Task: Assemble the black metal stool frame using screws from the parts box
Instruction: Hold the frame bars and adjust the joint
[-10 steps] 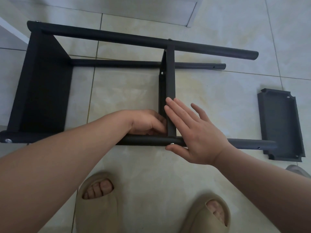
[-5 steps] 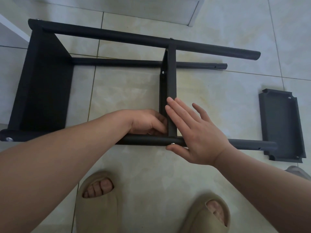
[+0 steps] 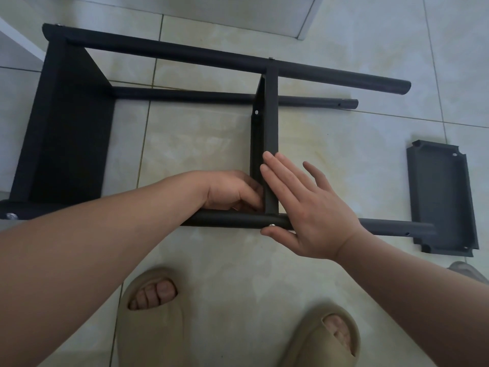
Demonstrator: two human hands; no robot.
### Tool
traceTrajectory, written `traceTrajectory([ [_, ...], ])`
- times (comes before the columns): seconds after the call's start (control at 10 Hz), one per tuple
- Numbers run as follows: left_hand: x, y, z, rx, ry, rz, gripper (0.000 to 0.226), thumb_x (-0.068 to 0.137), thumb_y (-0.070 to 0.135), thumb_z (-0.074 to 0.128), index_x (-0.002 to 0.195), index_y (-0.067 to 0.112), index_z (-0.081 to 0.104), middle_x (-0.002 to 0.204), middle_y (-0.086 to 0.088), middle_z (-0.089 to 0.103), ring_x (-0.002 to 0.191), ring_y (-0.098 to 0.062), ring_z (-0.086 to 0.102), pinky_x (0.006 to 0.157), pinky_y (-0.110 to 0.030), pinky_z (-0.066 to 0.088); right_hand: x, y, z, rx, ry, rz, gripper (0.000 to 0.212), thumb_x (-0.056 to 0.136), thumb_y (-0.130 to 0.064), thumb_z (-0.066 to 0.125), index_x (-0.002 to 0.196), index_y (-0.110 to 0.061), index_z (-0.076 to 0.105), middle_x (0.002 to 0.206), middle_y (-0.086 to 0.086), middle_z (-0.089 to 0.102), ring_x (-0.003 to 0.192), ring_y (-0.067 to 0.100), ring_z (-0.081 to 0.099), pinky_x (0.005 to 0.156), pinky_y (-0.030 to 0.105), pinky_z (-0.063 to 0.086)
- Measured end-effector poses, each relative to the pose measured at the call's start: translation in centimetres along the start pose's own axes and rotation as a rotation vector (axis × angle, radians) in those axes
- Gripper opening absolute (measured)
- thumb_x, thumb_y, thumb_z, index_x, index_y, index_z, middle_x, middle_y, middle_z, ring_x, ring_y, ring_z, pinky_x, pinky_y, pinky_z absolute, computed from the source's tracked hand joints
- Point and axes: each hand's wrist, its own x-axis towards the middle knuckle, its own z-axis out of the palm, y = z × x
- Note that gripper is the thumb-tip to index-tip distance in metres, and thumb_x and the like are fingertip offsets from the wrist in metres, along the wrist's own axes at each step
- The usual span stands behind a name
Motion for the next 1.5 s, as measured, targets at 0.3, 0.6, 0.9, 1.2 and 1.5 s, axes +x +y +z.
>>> traceTrajectory([
  [0.3, 0.00, -0.02, 0.07, -0.054, -0.076, -0.015, 0.010, 0.086, -0.002, 0.057, 0.088, 0.001, 0.067, 0.082, -0.012, 0.067, 0.075, -0.020, 0.066, 0.075, -0.032, 0.053, 0.01, 0.03, 0.03, -0.009, 0.004, -0.001, 0.090, 0.095, -0.068, 0.037, 0.158, -0.004, 0.026, 0.168, 0.010, 0.014, 0.156, 0.026, 0.015, 0.117, 0.059, 0.029],
  [0.6, 0.09, 0.03, -0.11, -0.056, -0.041, 0.006, 0.012, 0.083, -0.009, 0.057, 0.083, 0.001, 0.064, 0.064, -0.005, 0.064, 0.057, -0.013, 0.063, 0.056, -0.020, 0.049, 0.03, 0.01, 0.01, -0.015, 0.001, 0.000, 0.090, 0.095, -0.068, 0.036, 0.158, -0.004, 0.026, 0.168, 0.009, 0.014, 0.156, 0.025, 0.014, 0.118, 0.058, 0.028],
  [0.9, 0.18, -0.18, -0.04, -0.120, -0.069, -0.003, 0.015, 0.091, -0.006, 0.050, 0.094, -0.003, 0.065, 0.086, -0.015, 0.067, 0.078, -0.020, 0.067, 0.073, -0.029, 0.055, 0.01, 0.02, 0.06, -0.011, 0.012, -0.001, 0.090, 0.095, -0.068, 0.035, 0.158, -0.004, 0.026, 0.168, 0.010, 0.015, 0.156, 0.025, 0.015, 0.117, 0.059, 0.029],
  [1.2, 0.10, -0.10, -0.21, -0.109, -0.071, 0.004, 0.022, 0.074, 0.001, 0.061, 0.095, -0.003, 0.062, 0.073, -0.012, 0.063, 0.064, -0.018, 0.065, 0.062, -0.025, 0.053, 0.02, 0.04, 0.10, -0.009, 0.022, -0.002, 0.090, 0.095, -0.068, 0.037, 0.158, -0.004, 0.027, 0.168, 0.010, 0.015, 0.156, 0.025, 0.015, 0.117, 0.058, 0.029],
  [1.5, 0.22, -0.28, -0.27, -0.035, -0.086, -0.022, 0.010, 0.087, 0.007, 0.058, 0.085, 0.007, 0.068, 0.076, -0.003, 0.070, 0.068, -0.012, 0.068, 0.062, -0.021, 0.051, 0.01, -0.01, 0.13, -0.012, 0.026, 0.000, 0.090, 0.095, -0.068, 0.037, 0.158, -0.004, 0.027, 0.168, 0.009, 0.015, 0.156, 0.025, 0.016, 0.116, 0.059, 0.030],
])
